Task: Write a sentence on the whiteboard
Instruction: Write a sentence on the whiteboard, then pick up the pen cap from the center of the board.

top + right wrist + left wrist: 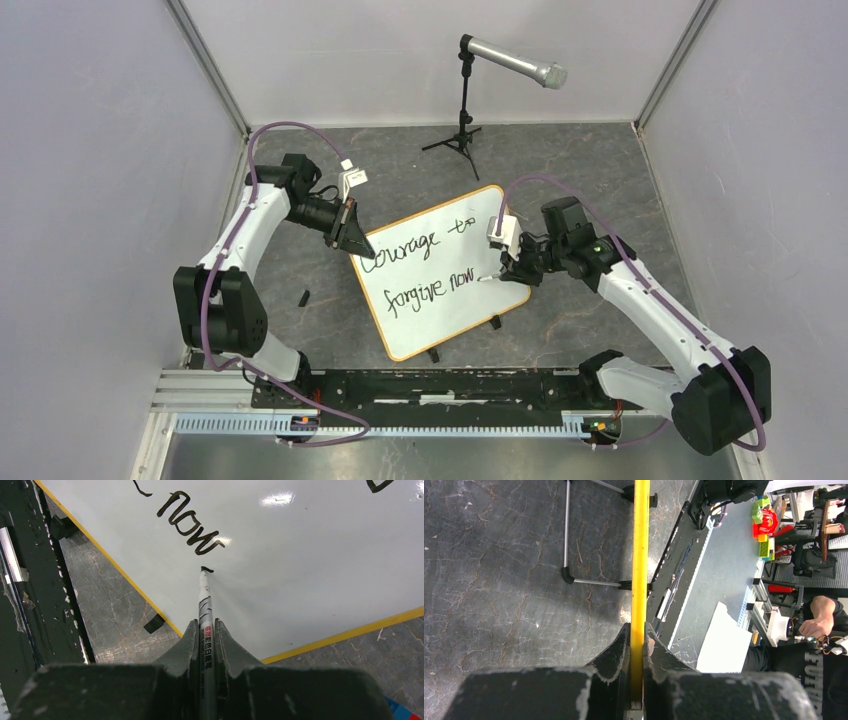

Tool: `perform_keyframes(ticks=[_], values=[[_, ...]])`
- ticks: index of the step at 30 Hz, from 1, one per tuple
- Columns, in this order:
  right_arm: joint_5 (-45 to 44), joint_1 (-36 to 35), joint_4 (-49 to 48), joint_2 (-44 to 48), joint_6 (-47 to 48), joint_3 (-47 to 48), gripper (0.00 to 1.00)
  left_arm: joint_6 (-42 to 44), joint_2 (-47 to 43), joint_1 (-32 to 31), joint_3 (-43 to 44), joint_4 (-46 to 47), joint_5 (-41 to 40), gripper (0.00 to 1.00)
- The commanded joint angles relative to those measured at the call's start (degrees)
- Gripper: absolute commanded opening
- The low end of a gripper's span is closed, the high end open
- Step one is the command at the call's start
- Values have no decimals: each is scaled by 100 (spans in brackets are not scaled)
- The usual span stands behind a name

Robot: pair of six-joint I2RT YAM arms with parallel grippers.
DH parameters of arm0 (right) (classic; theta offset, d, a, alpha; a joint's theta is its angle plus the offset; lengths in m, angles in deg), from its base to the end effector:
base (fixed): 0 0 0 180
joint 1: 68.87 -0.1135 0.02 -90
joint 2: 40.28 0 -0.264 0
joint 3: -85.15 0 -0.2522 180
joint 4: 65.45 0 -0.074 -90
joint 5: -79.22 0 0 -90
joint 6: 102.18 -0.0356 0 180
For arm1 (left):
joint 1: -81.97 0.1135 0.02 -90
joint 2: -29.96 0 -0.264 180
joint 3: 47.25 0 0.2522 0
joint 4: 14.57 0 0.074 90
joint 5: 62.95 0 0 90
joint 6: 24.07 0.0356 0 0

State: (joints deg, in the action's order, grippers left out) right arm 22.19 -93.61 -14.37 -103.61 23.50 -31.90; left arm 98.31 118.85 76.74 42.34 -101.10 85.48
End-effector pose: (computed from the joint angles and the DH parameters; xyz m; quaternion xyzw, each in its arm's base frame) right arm 0.1903 0.1090 0.2665 -0.5364 0.7351 0.2365 0.3405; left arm 0.2699 -0.0552 0.2881 0.2980 0.8199 -0.4667 0.1454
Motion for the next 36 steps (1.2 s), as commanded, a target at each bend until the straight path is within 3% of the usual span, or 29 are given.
perform_keyframes(ticks=[1,5,8,11,15,19,24,27,32,36], values=[[-177,11,-368,-76,53,-90,0,-3,8,39,213,104,-500,2],[-86,12,-175,-49,62,160,0,-16,40,38,247,101,-500,3],[61,14,-14,32,53,460,0,-122,1,35,283,162,-519,11],[163,8,181,83,44,793,0,-228,-105,36,355,243,-579,22],[317,15,381,108,29,1159,0,-418,-202,48,657,203,-703,49],[476,13,485,117,-31,1437,0,-430,-246,79,1357,-162,-910,67],[680,28,440,132,-231,1736,0,-95,-516,509,2408,-757,-1457,81],[911,80,231,128,-482,1805,0,624,-668,1353,2550,-1312,-1745,83],[1243,166,-173,62,-924,1717,0,2065,-701,2452,1925,-1932,-2386,80],[1405,276,-369,39,-1057,1621,0,2344,-688,2951,1078,-1631,-2897,74]])
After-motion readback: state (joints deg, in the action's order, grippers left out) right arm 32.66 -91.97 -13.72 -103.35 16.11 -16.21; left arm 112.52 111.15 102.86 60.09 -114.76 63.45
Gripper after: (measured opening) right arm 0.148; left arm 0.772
